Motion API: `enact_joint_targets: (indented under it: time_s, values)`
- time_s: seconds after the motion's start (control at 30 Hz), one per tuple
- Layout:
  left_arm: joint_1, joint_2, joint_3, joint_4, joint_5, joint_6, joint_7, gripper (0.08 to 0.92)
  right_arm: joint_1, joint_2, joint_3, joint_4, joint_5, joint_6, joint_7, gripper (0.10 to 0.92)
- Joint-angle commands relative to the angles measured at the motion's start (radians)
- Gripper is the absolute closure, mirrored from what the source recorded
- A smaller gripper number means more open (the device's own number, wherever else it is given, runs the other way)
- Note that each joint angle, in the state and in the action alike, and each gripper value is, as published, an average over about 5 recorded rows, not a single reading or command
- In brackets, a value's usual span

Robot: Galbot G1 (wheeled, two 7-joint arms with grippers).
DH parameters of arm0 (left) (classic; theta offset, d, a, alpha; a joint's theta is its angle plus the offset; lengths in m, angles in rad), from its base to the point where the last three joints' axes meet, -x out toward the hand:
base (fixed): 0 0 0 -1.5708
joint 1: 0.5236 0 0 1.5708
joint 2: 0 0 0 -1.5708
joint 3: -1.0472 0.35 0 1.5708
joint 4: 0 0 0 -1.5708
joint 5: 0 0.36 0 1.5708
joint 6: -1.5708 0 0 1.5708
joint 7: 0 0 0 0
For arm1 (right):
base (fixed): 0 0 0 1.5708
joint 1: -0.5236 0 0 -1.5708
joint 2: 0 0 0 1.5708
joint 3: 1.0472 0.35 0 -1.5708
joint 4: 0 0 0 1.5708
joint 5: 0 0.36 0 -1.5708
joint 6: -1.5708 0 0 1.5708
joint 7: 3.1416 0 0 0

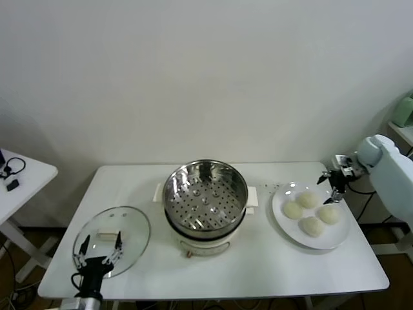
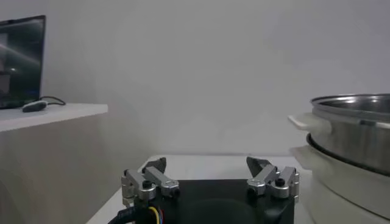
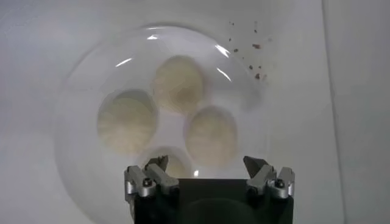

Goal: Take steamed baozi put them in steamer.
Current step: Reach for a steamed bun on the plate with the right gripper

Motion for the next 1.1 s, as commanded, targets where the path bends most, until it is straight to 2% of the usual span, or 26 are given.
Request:
enact_joint_targets:
  time_s: [0.03, 0.73, 0.97, 1.1]
  values:
    - [-0.006, -0.002, -0.002, 0.009, -0.031, 0.013, -0.003, 0.177, 0.005, 0.123, 0.090, -0.139, -0.221, 0.044, 0.059, 0.203]
    - [-0.011, -0.004, -0.003, 0.033, -0.031, 0.008, -0.010, 0.177, -0.038, 0.154, 0.148, -0.165, -0.263, 0.044, 0.150, 0.203]
    - [-0.006, -0.006, -0.004, 0.037, -0.032, 0.004, -0.014, 0.177, -0.037, 0.155, 0.150, -0.169, -0.268, 0.039, 0.151, 0.290]
    - [-0.005, -0.006, -0.005, 0.038, -0.032, 0.003, -0.016, 0.177, -0.037, 0.152, 0.152, -0.168, -0.269, 0.038, 0.151, 0.310]
